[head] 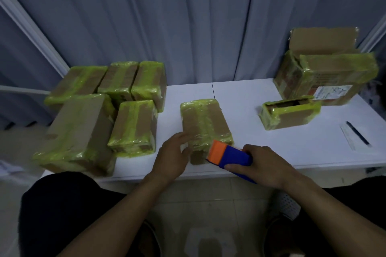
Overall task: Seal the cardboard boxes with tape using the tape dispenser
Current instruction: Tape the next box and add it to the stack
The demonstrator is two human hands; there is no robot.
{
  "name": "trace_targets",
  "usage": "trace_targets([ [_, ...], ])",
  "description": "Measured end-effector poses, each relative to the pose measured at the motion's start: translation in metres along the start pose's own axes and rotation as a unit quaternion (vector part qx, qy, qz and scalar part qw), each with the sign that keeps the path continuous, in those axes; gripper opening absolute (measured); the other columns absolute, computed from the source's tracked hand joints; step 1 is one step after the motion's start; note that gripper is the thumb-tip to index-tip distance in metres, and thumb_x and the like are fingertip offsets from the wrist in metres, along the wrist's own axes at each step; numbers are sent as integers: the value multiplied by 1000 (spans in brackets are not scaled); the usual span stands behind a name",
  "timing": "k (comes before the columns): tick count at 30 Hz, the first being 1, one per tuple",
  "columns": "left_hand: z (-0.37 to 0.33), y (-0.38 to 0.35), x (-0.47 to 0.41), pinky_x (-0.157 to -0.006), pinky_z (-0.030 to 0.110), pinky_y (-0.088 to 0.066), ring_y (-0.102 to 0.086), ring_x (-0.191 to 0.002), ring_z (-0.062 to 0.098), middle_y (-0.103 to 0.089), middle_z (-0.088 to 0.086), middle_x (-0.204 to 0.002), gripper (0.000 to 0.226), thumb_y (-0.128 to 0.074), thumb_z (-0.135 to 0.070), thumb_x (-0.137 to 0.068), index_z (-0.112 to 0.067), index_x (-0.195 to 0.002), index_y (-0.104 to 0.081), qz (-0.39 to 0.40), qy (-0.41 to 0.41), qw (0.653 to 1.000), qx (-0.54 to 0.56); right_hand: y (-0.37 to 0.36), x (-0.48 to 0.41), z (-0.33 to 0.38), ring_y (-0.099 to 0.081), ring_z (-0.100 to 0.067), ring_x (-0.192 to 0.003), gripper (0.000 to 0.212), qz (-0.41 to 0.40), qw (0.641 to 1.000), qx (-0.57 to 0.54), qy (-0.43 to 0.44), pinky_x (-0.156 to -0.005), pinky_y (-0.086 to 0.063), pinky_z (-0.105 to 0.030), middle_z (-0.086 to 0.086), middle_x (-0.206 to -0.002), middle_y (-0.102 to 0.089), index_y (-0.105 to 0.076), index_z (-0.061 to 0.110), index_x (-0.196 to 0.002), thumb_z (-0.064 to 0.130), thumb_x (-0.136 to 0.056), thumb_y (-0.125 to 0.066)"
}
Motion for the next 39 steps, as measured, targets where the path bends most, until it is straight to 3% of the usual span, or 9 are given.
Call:
trace_targets([
  [3,-7,6,18,-87,8,-47,-62,-103,-4,-64,-20,-120,28,-61,-29,-98,-31,-125,-67,32,90,992,78,-5,3,-1,-63,2,-70,42,18,999,-12,25,-59,-41,-12,14,-82,-64,-51,37,-88,74,-79,-68],
  [5,-10,3,32,-87,19,-53,-66,-95,-1,-69,-17,-115,22,-63,-34,-96,-36,-117,-69,67,144,978,137,-7,5,-1,-62,7,-71,43,30,998,-23,40,-58,-42,-12,15,-80,-64,-52,37,-89,75,-78,-69],
  [7,-12,1,40,-78,25,-56,-70,-84,6,-74,-13,-104,12,-64,-32,-95,-37,-104,-71,79,165,967,176,-11,6,-1,-61,8,-70,42,41,997,-32,50,-58,-41,-12,15,-78,-64,-53,36,-88,74,-78,-69],
  [9,-13,4,45,-69,21,-53,-70,-77,10,-75,-11,-92,12,-64,-27,-96,-31,-96,-75,63,159,970,174,-15,6,1,-61,6,-70,41,51,996,-39,60,-59,-41,-11,15,-78,-63,-54,37,-88,73,-78,-70],
  [13,-8,6,53,-70,21,-51,-65,-75,8,-75,-10,-91,21,-55,-31,-100,-25,-99,-76,64,184,960,200,-19,8,0,-63,4,-72,38,61,994,-59,67,-61,-42,-12,14,-79,-65,-55,38,-88,71,-78,-71],
  [21,-2,1,55,-69,16,-49,-65,-78,-1,-74,-15,-86,9,-69,-30,-92,-28,-90,-77,34,188,963,189,-24,1,3,-66,1,-74,39,74,992,-79,71,-63,-46,-14,14,-82,-67,-58,38,-91,71,-76,-73],
  [26,2,0,53,-75,25,-55,-69,-80,10,-75,-14,-86,4,-75,-26,-87,-29,-87,-79,5,183,965,186,-24,-2,7,-65,3,-74,36,74,992,-81,69,-62,-45,-12,17,-81,-66,-56,40,-91,70,-78,-72],
  [34,5,10,46,-70,8,-49,-69,-81,-1,-75,-17,-81,11,-75,-17,-86,-27,-83,-78,-22,191,962,193,-26,-3,17,-61,9,-74,32,43,991,-104,66,-63,-43,-8,19,-80,-62,-55,41,-90,65,-79,-72],
  [39,9,24,40,-72,10,-51,-69,-82,-1,-76,-13,-83,9,-77,-15,-84,-24,-84,-79,-48,198,958,202,-22,-5,24,-62,6,-74,39,23,993,-91,73,-62,-44,-8,17,-77,-63,-56,38,-88,72,-74,-68],
])
Point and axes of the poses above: each hand's wrist, its own x-axis away from the middle knuckle, its own y-axis out of the back of the hand, z = x × y, the point moved 4 cm from there along -x, towards the middle knuckle
